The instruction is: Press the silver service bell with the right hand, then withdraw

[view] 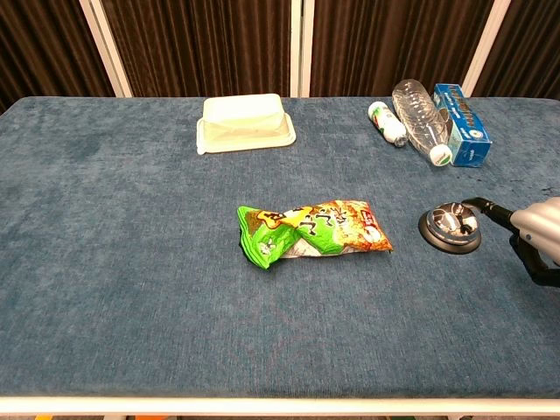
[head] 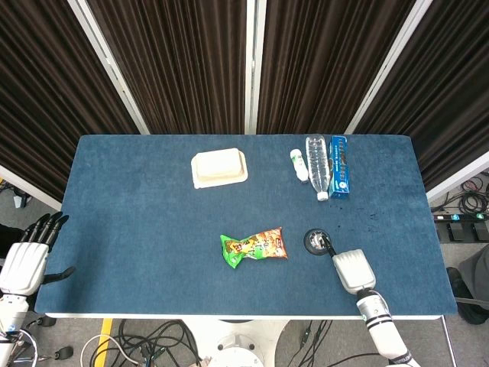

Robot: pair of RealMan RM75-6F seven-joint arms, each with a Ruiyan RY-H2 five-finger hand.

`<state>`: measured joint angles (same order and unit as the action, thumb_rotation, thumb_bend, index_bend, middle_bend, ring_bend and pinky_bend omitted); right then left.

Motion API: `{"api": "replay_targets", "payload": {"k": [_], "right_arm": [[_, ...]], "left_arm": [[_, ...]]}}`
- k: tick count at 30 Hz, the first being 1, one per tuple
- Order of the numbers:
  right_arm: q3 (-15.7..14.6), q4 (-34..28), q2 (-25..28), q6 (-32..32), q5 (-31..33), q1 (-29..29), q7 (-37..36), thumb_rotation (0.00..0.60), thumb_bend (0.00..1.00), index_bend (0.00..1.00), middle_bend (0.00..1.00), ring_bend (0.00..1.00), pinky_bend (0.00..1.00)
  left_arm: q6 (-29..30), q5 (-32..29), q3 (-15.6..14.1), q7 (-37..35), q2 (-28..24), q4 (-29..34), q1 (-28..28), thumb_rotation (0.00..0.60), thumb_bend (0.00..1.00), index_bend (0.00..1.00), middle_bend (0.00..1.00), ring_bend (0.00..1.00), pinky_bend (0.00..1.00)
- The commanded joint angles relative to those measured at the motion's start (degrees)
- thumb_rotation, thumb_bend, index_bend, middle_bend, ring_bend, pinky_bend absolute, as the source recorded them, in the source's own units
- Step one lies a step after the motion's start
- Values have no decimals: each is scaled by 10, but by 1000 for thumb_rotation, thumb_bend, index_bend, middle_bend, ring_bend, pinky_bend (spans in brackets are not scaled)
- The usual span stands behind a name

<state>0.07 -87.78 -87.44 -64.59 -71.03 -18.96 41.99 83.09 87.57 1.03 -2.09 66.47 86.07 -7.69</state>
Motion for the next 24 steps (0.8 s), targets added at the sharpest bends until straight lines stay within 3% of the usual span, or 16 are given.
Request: {"api": "replay_targets", "payload": {"k": [1, 7, 16, 20, 24], "right_arm": [[0, -3, 0, -6, -2, 0, -1, 600, 1000, 49, 926, 878, 807], [15, -49, 35, -73, -53, 10, -36, 600, 1000, 49, 925, 878, 807], [28, -117, 141, -212, -136, 62, -92, 600, 1000, 49, 925, 878, 807], [23, -99, 175, -266, -148, 100, -141, 600, 1000, 86, 925, 878, 807], [27, -32, 184, -312, -152, 134, -234, 600, 1000, 172, 924, 877, 807]], "left_arm": [[1, 0, 0, 0, -1, 1, 0, 600, 21, 66, 36, 0, 155], [3, 4, 1, 2, -2, 6, -1, 600, 20, 66, 36, 0, 155], [6, 8, 1, 15, -4, 21, -1, 600, 20, 66, 36, 0, 155], [10, 11, 1, 24, -7, 32, 0, 600, 20, 66, 36, 0, 155], [9, 15, 1, 38, -11, 46, -3, 600, 20, 66, 36, 0, 155]]}}
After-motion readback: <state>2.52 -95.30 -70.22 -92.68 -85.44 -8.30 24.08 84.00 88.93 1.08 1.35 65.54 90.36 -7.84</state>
